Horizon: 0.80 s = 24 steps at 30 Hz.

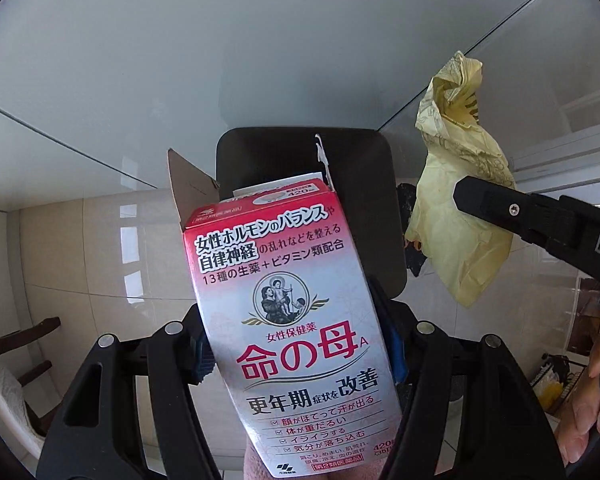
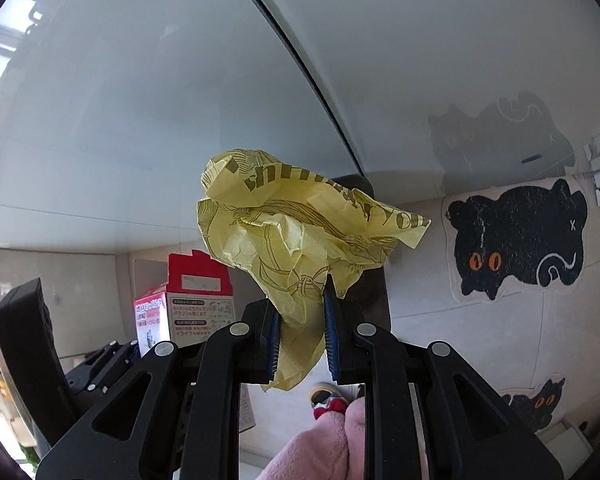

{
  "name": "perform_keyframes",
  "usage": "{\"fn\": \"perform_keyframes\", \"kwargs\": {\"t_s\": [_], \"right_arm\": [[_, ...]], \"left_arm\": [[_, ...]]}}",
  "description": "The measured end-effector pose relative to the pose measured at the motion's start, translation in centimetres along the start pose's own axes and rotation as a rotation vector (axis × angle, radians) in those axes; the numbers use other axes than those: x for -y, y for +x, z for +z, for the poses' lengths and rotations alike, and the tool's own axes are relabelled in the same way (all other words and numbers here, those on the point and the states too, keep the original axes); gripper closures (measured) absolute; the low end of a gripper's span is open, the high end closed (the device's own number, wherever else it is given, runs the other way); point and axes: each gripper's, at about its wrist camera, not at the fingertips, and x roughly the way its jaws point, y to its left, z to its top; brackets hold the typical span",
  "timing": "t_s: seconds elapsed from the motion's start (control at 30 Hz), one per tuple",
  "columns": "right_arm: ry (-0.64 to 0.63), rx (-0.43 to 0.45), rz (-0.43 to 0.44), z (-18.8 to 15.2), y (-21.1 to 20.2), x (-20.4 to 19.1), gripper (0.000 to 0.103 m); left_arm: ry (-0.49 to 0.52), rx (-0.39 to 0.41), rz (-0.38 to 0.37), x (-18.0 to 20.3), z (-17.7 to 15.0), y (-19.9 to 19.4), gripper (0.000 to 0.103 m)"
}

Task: Collect trash
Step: 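Open both tools over the black bin, dropping box and yellow bag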

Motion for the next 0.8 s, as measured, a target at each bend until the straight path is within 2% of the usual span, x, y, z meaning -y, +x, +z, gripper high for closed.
{"fn": "perform_keyframes", "kwargs": {"t_s": [0.13,0.17,0.2,0.27,0.4,0.5,0.57,0.6,0.67,0.8], "right_arm": [[0.063,-0.026,0.046,0.5,1.1,0.6,0.077],[0.07,-0.029,0.048,0.6,1.2,0.6,0.07],[0.073,-0.028,0.049,0.7,1.4,0.5,0.055],[0.08,-0.025,0.062,0.9,1.3,0.2,0.034],[0.084,-0.023,0.042,1.4,0.9,-0.2,0.033],[0.088,-0.023,0.029,1.7,0.3,-0.2,0.026],[0.084,-0.027,0.021,1.8,-0.5,-0.3,0.025],[0.082,-0.024,0.014,1.7,-1.0,-0.4,0.02],[0.075,-0.015,0.008,1.6,-2.4,-0.3,0.015],[0.041,0.005,0.007,1.3,-7.7,-1.7,0.015]], "left_arm": [[-0.008,-0.029,-0.014,-0.8,0.5,1.1,0.039],[-0.013,-0.033,-0.018,-0.9,0.4,1.0,0.034],[-0.014,-0.036,-0.022,-1.1,0.6,1.2,0.026],[-0.008,-0.031,-0.015,-1.3,0.8,1.1,0.02],[0.004,-0.026,0.006,-1.3,0.9,0.9,0.011],[0.012,-0.031,0.011,-1.3,1.1,0.6,0.008],[0.007,-0.034,0.012,-1.3,1.1,-0.2,0.008],[0.002,-0.032,0.015,-1.5,1.4,-0.6,0.008],[-0.006,-0.021,0.019,-1.4,1.5,-2.5,0.008],[-0.004,0.012,0.035,-1.3,1.6,-7.3,0.008]]}}
